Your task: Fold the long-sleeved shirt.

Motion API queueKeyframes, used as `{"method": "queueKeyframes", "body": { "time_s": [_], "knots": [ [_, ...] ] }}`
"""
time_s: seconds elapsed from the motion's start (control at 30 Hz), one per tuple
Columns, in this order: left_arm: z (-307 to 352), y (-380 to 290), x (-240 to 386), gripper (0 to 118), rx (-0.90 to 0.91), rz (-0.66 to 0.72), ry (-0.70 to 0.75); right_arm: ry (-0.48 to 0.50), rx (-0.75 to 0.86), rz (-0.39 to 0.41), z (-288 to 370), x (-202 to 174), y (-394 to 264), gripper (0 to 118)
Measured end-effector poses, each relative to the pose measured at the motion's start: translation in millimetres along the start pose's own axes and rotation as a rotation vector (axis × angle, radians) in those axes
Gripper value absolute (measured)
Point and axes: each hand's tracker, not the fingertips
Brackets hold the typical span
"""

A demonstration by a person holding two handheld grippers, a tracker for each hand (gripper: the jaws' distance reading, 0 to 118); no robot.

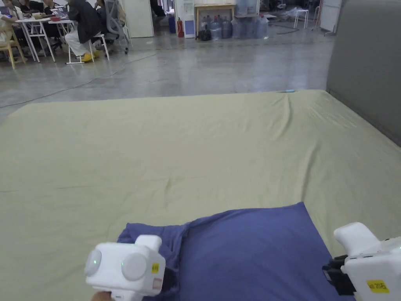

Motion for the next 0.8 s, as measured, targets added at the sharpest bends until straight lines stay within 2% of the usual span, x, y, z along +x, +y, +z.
{"method": "queueKeyframes", "body": {
  "time_s": [0.03,0.07,0.17,0.2,0.23,0.27,0.37,0.4,0.47,0.6,0.73,0.77,0.8],
  "knots": [
    [-5.9,-0.8,-4.8,6,-0.013,0.020,-0.011,0.003,0.002,0.004,1.4,-1.5,-0.4,0],
    [-7.4,-2.0,-8.2,19,-0.004,0.037,-0.016,0.005,0.004,0.005,3.2,-2.6,-0.1,0],
    [11.3,0.7,-18.4,46,0.084,0.072,-0.111,0.002,0.010,0.002,8.1,-4.6,1.2,0],
    [21.5,1.9,-21.7,93,0.101,0.085,-0.124,-0.004,0.013,-0.001,9.5,-4.2,1.4,0],
    [35.7,1.7,-19.7,111,0.109,0.086,-0.114,-0.007,0.017,-0.004,11.4,-4.7,1.7,0],
    [52.8,1.8,-22.8,113,0.160,0.095,-0.112,-0.009,0.024,-0.009,13.5,-5.3,1.8,0],
    [94.2,0.1,-30.2,111,0.252,0.110,-0.124,0.000,0.039,-0.031,15.9,-5.9,0.6,0],
    [106.6,-2.5,-35.8,90,0.288,0.134,-0.098,0.003,0.041,-0.037,15.1,-6.6,0.1,0],
    [119.7,-2.0,-44.9,0,0.313,0.120,-0.079,0.011,0.035,-0.044,12.4,-8.3,-0.6,0],
    [118.1,16.1,-65.3,0,0.304,0.136,-0.037,0.013,0.016,-0.035,4.2,-8.6,2.2,0],
    [89.6,53.7,-79.0,0,0.286,0.166,0.023,0.022,0.017,-0.041,-3.2,-4.2,10.5,0],
    [80.0,63.2,-82.4,7,0.273,0.175,0.027,0.024,0.016,-0.046,-6.1,-2.7,13.1,0],
    [66.4,75.8,-87.0,38,0.240,0.195,0.054,0.021,0.019,-0.051,-10.2,-1.1,16.4,0]
  ]
}}
